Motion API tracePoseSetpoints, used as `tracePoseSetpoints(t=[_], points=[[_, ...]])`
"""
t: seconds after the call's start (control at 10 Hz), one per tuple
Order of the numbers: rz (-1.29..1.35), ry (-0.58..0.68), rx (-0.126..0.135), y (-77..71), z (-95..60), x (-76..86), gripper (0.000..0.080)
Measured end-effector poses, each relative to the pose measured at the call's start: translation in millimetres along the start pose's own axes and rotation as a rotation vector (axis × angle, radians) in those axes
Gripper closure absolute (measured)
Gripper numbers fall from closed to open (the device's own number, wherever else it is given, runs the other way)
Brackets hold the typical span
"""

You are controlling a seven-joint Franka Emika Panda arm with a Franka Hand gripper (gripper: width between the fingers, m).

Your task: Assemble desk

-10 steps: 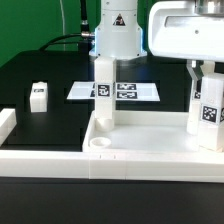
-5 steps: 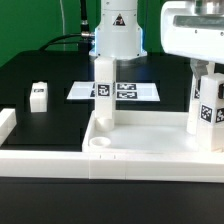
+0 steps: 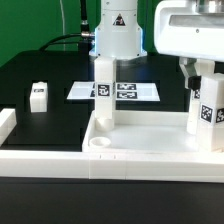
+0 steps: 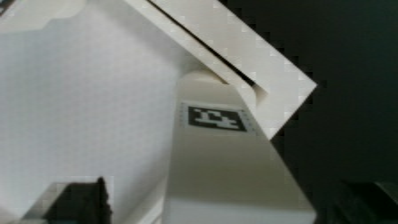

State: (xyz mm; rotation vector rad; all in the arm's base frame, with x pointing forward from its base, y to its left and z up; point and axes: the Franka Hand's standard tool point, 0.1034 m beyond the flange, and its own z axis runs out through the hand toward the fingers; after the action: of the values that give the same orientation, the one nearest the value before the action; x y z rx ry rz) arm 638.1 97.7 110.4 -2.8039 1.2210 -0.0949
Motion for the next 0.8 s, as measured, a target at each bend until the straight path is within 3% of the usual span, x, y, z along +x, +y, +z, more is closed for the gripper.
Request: tracePoseSetpoints(t=[0.8], points=[[-0.678,0.007,-0.011,-2.4,1.4,-4.1,0.015]])
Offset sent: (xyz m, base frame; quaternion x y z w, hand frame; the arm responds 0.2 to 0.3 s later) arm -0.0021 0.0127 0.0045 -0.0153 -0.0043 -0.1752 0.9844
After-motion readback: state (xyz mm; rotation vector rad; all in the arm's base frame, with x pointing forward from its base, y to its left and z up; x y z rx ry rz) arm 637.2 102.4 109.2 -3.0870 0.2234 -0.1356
